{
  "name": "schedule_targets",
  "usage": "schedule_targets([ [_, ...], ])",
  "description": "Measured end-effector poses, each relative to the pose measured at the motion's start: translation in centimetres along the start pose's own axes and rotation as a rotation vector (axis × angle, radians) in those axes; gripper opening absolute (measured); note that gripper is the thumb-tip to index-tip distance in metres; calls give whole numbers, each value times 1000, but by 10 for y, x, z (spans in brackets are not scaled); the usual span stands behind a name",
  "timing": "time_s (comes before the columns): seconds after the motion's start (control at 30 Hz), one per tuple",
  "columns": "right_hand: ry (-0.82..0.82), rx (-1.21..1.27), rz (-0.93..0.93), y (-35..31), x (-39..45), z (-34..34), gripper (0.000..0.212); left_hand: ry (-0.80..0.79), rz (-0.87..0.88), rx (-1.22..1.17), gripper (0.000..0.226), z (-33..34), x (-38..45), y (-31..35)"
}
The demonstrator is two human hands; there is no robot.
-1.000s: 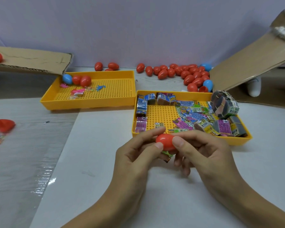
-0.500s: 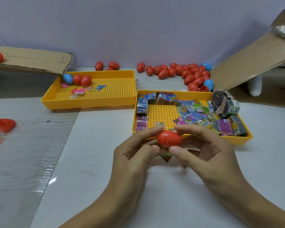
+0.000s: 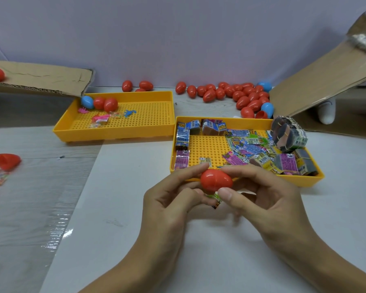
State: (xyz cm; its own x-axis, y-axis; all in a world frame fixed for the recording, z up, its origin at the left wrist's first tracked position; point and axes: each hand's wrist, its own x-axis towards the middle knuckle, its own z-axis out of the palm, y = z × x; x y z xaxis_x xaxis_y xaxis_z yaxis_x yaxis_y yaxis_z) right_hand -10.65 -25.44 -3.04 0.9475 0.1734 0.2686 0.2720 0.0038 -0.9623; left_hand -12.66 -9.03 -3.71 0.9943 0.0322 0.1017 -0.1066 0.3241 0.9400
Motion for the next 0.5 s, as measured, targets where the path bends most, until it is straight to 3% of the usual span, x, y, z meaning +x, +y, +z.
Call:
schedule_targets([
  [0.1,2,3,-4,0,0,-1,29,-8,1,-1,44,0,-1,1],
  [0.27,-68,-40,2,1,0,-2,31,1,57,94,26,0,1,5],
  [0.5,-171,-644,-104,3,2,-24,29,118,130,125,31,-16,12,16],
])
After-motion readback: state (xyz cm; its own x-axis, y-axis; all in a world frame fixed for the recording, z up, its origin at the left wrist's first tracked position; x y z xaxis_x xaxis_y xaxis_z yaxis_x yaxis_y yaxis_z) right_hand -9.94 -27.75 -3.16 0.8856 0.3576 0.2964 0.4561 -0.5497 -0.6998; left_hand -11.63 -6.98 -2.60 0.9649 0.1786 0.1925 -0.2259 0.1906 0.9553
